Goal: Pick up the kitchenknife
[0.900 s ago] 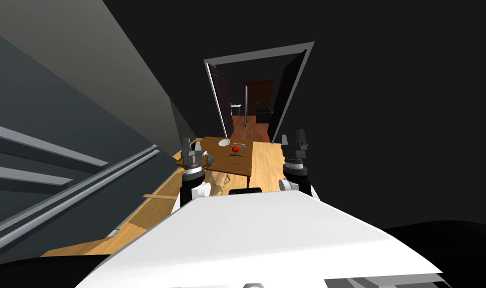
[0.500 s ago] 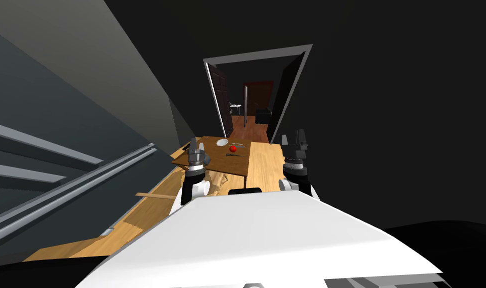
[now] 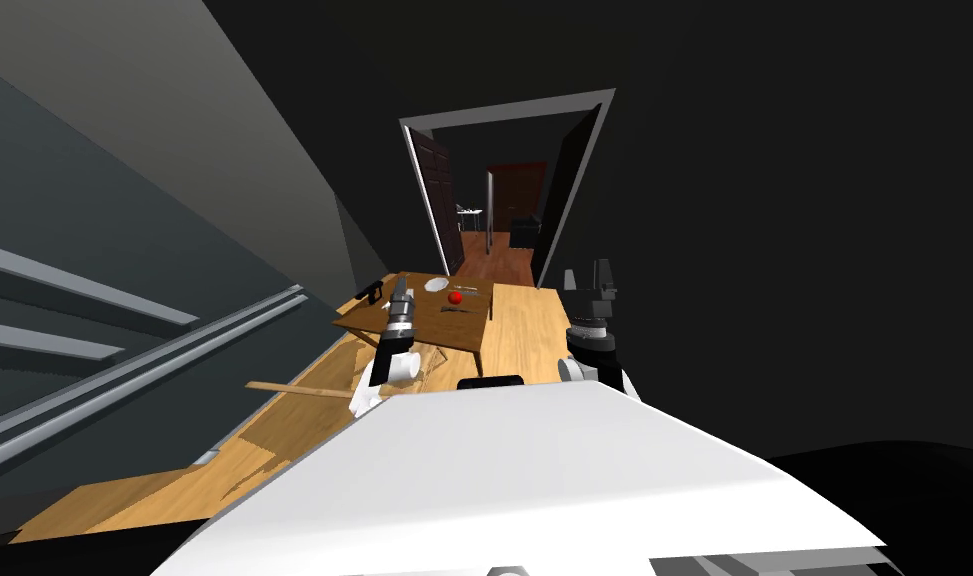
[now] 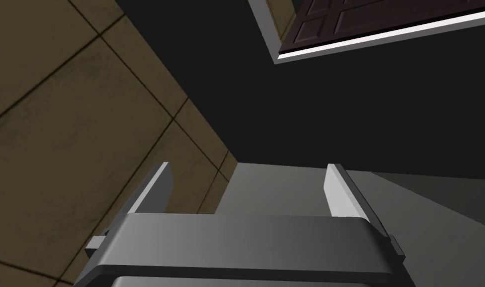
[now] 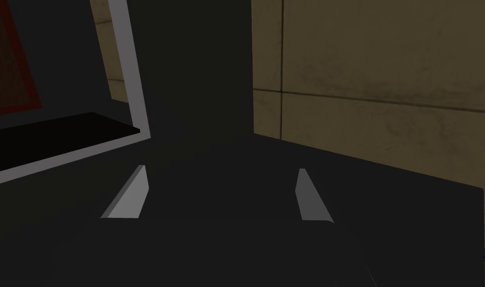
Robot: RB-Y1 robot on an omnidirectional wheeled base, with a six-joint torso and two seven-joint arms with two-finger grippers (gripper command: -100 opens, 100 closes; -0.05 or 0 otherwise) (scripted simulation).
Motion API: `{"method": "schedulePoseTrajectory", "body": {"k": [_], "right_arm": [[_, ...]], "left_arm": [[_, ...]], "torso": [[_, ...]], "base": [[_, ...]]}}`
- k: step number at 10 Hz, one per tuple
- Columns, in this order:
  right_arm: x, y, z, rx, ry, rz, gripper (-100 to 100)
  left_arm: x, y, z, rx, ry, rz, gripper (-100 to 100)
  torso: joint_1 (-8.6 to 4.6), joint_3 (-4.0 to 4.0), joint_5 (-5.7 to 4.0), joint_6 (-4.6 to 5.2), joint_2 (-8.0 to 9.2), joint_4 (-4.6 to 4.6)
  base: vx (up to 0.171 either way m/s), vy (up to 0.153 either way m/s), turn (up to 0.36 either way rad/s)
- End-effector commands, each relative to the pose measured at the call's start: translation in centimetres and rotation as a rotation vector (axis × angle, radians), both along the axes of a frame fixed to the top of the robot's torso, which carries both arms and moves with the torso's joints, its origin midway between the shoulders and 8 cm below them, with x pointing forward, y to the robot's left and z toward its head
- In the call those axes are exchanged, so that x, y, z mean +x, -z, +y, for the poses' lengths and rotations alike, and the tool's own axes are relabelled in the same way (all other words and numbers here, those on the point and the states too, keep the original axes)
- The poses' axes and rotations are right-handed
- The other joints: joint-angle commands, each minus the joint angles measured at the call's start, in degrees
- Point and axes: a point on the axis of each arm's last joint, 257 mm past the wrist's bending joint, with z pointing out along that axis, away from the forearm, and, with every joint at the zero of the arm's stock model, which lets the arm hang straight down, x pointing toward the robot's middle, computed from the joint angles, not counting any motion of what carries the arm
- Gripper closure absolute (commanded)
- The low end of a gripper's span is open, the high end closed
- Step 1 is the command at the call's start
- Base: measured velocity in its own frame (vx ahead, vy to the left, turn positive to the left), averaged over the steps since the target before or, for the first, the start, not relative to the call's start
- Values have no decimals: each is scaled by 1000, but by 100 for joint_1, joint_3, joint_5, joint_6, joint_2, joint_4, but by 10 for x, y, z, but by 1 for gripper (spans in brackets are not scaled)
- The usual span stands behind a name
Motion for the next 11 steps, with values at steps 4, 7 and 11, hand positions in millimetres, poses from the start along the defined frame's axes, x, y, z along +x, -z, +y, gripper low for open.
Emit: {"method": "schedulePoseTrajectory", "body": {"k": [4,7,11], "right_arm": [[0,0,0,0,0,0,0],[0,0,0,0,0,0,0],[0,0,0,0,0,0,0]], "left_arm": [[31,43,13,4,-30,145,-100],[53,78,21,9,-48,252,-100],[73,120,30,15,-64,380,-100]], "torso": [[26,-3,5,-1,-5,-1],[44,-5,8,-2,-9,-2],[25,-8,4,-2,-16,-3]], "base": [[8,-148,20],[25,-130,15],[30,-159,25]]}}
